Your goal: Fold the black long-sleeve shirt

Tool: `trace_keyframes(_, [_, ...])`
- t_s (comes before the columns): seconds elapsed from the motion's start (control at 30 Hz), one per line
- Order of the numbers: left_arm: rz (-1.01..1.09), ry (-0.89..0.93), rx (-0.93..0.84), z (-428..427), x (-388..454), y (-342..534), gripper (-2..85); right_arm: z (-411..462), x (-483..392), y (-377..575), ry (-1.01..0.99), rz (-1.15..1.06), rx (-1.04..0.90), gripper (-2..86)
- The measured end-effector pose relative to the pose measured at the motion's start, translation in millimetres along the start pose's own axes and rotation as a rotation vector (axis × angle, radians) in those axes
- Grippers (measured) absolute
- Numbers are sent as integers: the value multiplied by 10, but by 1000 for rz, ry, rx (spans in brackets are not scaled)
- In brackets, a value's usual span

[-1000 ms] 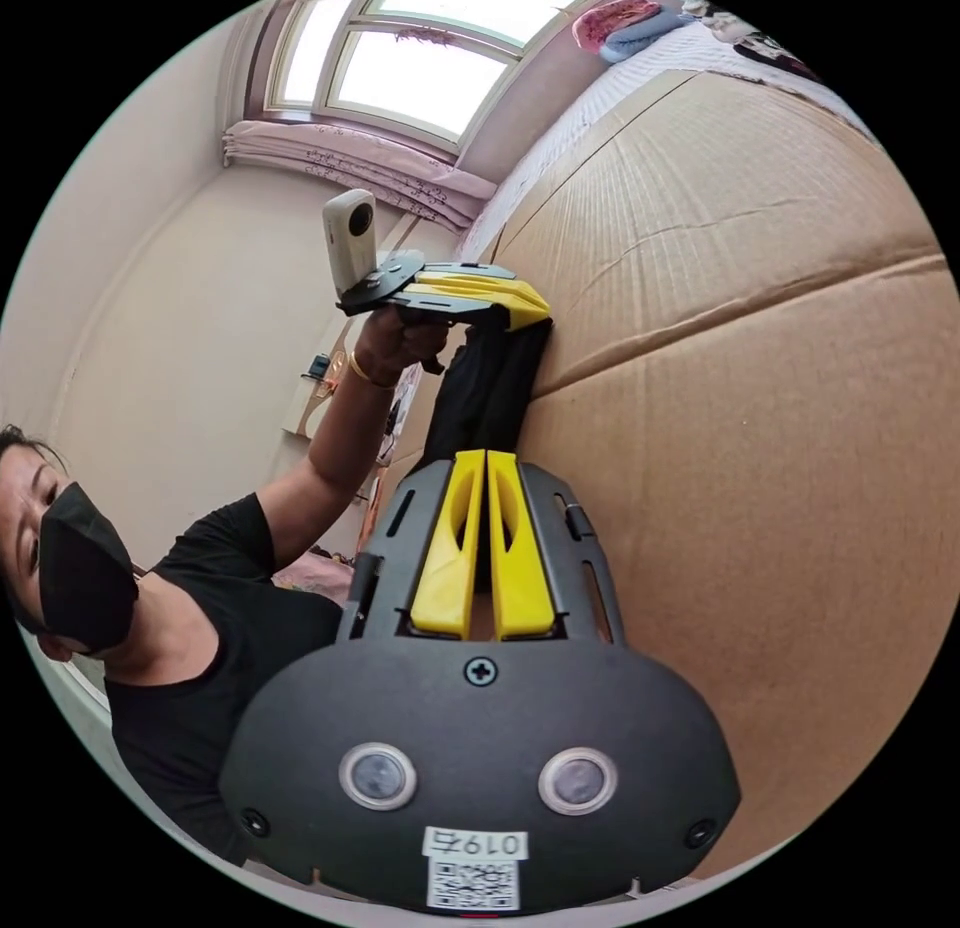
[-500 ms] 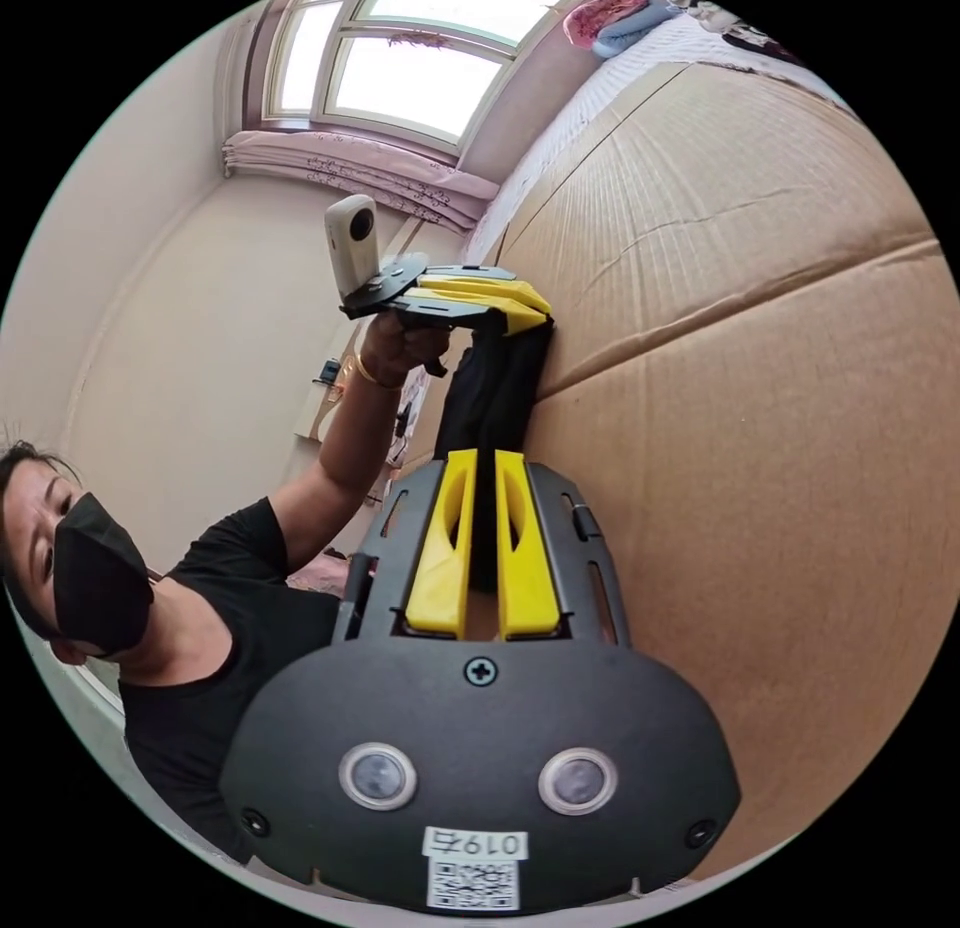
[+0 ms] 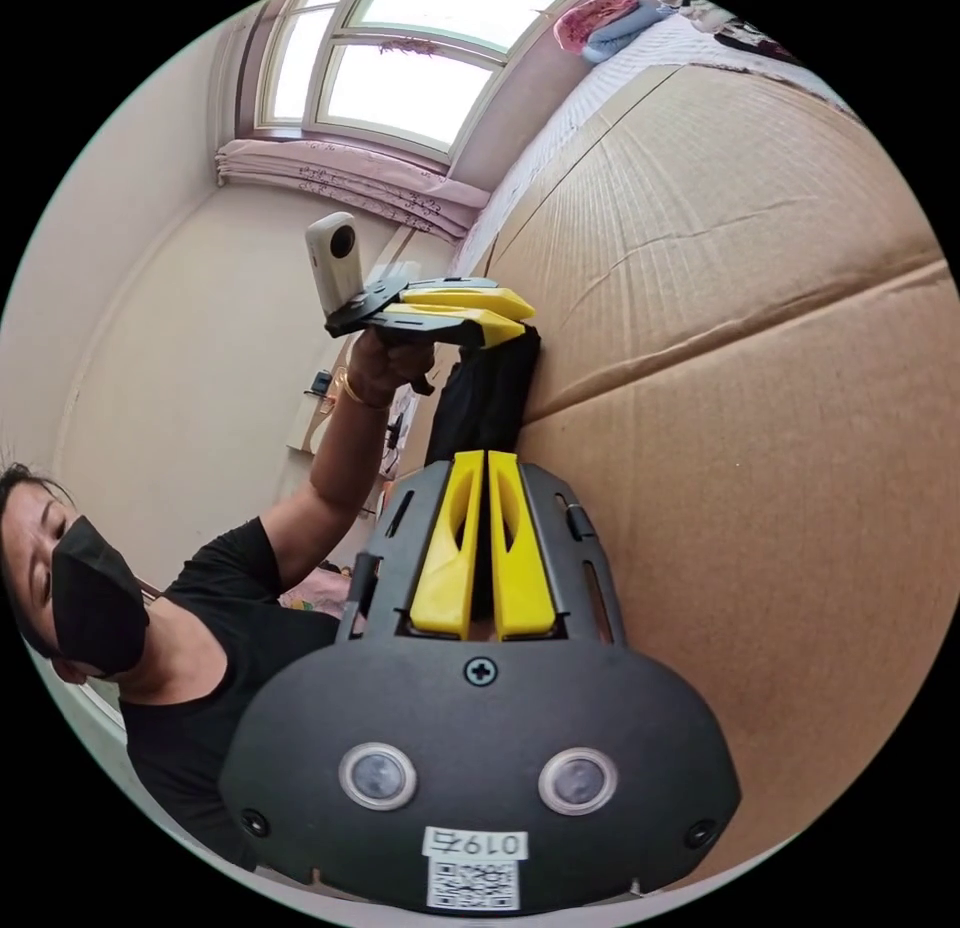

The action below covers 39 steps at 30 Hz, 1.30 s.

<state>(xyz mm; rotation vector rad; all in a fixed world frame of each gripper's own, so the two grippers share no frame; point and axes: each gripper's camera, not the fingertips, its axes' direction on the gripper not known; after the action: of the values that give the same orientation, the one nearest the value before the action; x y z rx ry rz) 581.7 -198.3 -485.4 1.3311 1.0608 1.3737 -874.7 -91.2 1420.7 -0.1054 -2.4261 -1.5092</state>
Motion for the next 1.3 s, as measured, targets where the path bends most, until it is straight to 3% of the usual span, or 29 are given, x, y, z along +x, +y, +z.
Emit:
trace_keyframes(0.43, [-46, -1, 91, -247, -34, 148, 51, 15, -54, -296, -28, 32, 7, 60])
trace_keyframes(0.67, [-64, 5, 81, -194, -11, 187, 41, 286, -128, -707, 0, 28, -28, 7])
trace_keyframes(0.9, [-61, 7, 67, -157, 42, 182, 40, 385, -319, -882, 80, 14, -61, 7])
trace_keyframes(1.3, [-55, -95, -13, -27, 295, 145, 55, 196, -770, -682, 92, -23, 48, 1])
